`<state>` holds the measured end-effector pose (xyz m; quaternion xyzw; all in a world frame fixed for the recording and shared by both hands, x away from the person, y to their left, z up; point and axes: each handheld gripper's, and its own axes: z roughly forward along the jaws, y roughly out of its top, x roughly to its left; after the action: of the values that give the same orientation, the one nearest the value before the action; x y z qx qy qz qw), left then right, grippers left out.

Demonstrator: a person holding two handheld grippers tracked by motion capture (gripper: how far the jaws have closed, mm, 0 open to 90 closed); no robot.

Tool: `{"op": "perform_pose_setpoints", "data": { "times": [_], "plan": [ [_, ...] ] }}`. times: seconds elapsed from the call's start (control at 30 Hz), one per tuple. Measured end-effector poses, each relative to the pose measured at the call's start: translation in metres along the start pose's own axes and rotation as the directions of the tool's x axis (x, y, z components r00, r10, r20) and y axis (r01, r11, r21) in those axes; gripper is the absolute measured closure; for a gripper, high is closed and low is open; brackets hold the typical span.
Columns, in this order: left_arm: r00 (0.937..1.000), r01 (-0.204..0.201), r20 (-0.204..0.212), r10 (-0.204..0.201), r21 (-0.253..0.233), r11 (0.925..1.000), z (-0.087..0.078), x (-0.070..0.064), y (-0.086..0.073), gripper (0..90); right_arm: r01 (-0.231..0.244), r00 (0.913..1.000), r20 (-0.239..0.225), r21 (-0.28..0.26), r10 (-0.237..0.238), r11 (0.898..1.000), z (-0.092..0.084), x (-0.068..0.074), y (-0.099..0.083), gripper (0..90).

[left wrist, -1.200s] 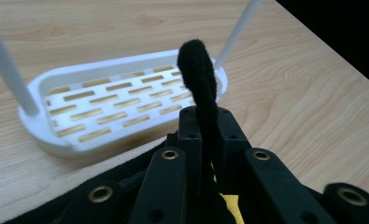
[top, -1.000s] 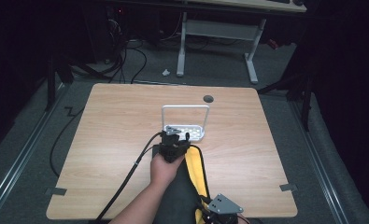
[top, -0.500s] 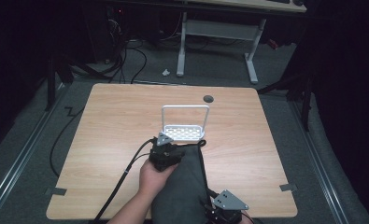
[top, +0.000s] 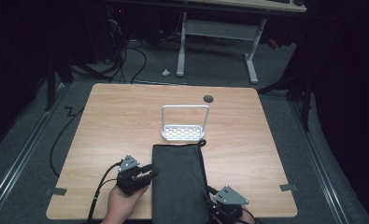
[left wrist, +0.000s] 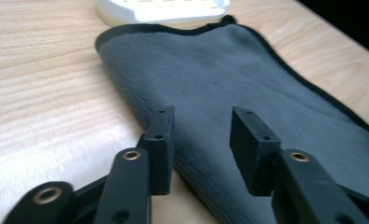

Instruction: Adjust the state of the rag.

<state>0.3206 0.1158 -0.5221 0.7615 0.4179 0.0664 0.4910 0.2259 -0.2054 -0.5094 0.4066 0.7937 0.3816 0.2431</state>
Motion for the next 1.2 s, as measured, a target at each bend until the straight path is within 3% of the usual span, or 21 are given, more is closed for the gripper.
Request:
{"op": "perform_pose_setpoints", "data": {
  "times": [0.13,0.27,0.43,0.57,0.7,0.87,1.07,1.13,1.2],
  "plan": [
    [1.0,-0.001,0.005,0.001,0.016,0.9999,0.001,-0.005,-0.006,67.4,-0.042,0.9989,0.023,-0.018,0.042,0.999,0.003,-0.015,0.003,75.5],
    [0.9991,-0.038,-0.019,0.039,0.054,0.9979,0.008,-0.006,-0.003,70.8,-0.067,0.9975,0.022,0.002,0.067,0.998,0.014,-0.02,0.007,75.7],
    [0.9964,-0.074,-0.037,0.077,0.083,0.9938,0.016,-0.006,-0.001,70.1,-0.043,0.9984,0.037,0.035,0.042,0.998,0.042,-0.025,0.023,75.7],
    [0.9951,-0.071,-0.061,0.078,0.111,0.9913,0.023,-0.005,0.001,67.3,-0.023,0.9994,0.029,0.087,0.021,0.996,0.071,-0.035,0.04,73.5],
    [0.9932,-0.09,-0.062,0.098,0.122,0.9885,0.026,-0.005,0.002,67.4,-0.041,0.9985,0.041,0.122,0.036,0.992,0.091,-0.04,0.043,75.7],
    [0.9946,-0.093,-0.034,0.098,0.133,0.9867,0.024,-0.006,0.001,67.3,-0.02,0.999,0.043,0.132,0.014,0.991,0.088,-0.038,0.042,75.6],
    [0.9952,-0.096,0.037,0.091,0.162,0.9821,0.014,-0.016,-0.007,65.2,-0.008,0.9998,0.019,0.134,0.005,0.991,0.068,-0.034,0.029,74.6],
    [0.9951,-0.097,0.035,0.093,0.153,0.9835,0.01,-0.02,-0.01,63.2,-0.005,1.0,0.002,0.123,0.005,0.992,0.059,-0.033,0.022,73.1],
    [0.9951,-0.097,0.03,0.094,0.14,0.9854,0.008,-0.02,-0.009,60.0,0.002,0.9999,-0.013,0.112,-0.001,0.994,0.054,-0.032,0.019,66.1]
  ]
}}
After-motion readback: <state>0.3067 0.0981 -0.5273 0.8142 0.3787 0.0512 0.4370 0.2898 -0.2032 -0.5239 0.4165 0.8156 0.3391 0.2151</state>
